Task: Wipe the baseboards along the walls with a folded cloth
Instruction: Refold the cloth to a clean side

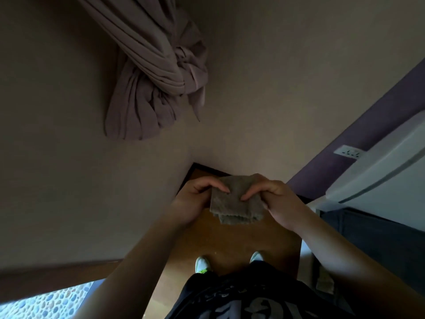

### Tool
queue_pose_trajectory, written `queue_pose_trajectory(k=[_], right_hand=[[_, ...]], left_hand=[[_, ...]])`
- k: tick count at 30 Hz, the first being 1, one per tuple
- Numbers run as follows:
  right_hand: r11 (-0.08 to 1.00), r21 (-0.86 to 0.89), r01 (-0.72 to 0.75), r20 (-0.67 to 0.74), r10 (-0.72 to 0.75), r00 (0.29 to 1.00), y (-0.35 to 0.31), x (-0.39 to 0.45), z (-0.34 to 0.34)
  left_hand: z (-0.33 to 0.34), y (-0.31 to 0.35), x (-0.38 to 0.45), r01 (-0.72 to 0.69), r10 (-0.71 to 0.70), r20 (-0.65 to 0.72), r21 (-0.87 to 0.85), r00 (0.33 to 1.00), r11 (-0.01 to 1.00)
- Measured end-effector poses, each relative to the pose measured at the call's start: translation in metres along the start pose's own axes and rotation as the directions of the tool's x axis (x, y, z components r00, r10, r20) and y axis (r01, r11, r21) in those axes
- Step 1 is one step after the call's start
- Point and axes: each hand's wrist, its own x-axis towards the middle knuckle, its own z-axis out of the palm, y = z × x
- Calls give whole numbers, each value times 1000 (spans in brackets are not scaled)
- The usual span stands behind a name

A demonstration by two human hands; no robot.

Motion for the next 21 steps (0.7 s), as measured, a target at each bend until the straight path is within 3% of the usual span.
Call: queue_pose_trajectory(k=[2, 6, 8, 10, 13, 18, 21], right_hand=[[999, 33, -12, 12, 11, 1000, -4, 6, -11], [939, 329, -96, 70, 78, 995, -4, 14, -32], [984, 146, -102, 95, 89, 991, -4, 15, -41], [996, -15, -88, 130, 89, 987, -4, 16, -47], [999, -48, -19, 155, 27, 988, -5, 18, -52], [995, -72, 70, 123, -61, 990, -4, 17, -65], [970, -210, 121, 98, -102, 990, -3, 16, -68]], left_hand=[[7, 6, 8, -19, 19, -15, 24, 1000, 1000], [18, 14, 23, 1, 1, -30, 69, 1000, 998], [24, 17, 29, -5, 9, -29, 125, 1000, 992], [29, 19, 31, -97, 109, -17, 338, 994, 936], [32, 18, 32, -165, 173, 34, 536, 984, 828], [34, 14, 30, -101, 88, 50, 467, 995, 879], [34, 10, 31, -148, 148, 44, 545, 988, 825]])
